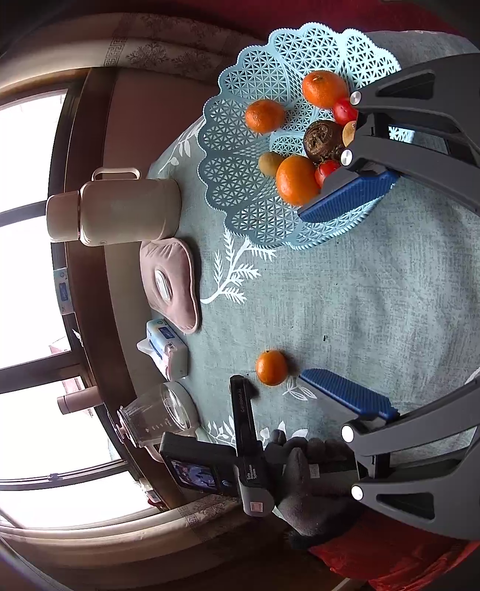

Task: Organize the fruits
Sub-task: 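Grasp the dark brown round fruit with the left tool while the right grasps the orange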

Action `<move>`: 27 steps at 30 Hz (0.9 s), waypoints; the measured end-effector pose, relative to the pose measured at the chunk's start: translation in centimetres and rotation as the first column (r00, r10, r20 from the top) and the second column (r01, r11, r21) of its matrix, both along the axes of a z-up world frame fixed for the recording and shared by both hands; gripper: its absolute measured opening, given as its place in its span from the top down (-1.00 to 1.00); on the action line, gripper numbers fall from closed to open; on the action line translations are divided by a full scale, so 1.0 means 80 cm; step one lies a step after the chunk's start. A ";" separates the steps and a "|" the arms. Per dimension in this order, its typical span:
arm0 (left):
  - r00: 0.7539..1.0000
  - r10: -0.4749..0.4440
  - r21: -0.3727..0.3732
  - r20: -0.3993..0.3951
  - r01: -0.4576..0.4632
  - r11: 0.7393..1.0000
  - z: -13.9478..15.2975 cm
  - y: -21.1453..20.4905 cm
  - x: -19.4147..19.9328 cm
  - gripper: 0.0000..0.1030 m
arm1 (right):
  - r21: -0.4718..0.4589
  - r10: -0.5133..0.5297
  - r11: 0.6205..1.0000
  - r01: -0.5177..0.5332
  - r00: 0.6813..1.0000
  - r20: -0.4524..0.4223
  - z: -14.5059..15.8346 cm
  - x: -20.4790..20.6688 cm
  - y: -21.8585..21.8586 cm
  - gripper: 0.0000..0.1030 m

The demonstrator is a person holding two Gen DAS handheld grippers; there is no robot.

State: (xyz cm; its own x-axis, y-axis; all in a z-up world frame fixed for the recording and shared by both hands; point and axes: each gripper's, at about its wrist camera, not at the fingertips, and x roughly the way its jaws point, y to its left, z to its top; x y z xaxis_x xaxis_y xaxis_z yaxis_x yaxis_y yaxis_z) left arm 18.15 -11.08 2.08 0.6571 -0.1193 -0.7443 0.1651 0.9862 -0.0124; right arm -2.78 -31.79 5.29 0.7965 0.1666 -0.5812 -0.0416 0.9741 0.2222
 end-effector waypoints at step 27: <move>0.999 -0.004 -0.097 0.049 0.009 0.995 0.010 0.017 -0.006 0.18 | -0.042 0.052 0.998 -0.053 0.998 -0.045 -0.008 0.029 0.049 -0.61</move>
State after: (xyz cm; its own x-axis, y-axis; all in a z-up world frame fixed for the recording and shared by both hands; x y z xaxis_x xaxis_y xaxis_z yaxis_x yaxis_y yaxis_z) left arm 17.69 -9.71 2.90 0.6916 -0.1934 -0.6959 0.1738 0.9797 -0.0995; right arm -0.46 -27.85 4.61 0.7611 0.1812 -0.6229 -0.0841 0.9796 0.1823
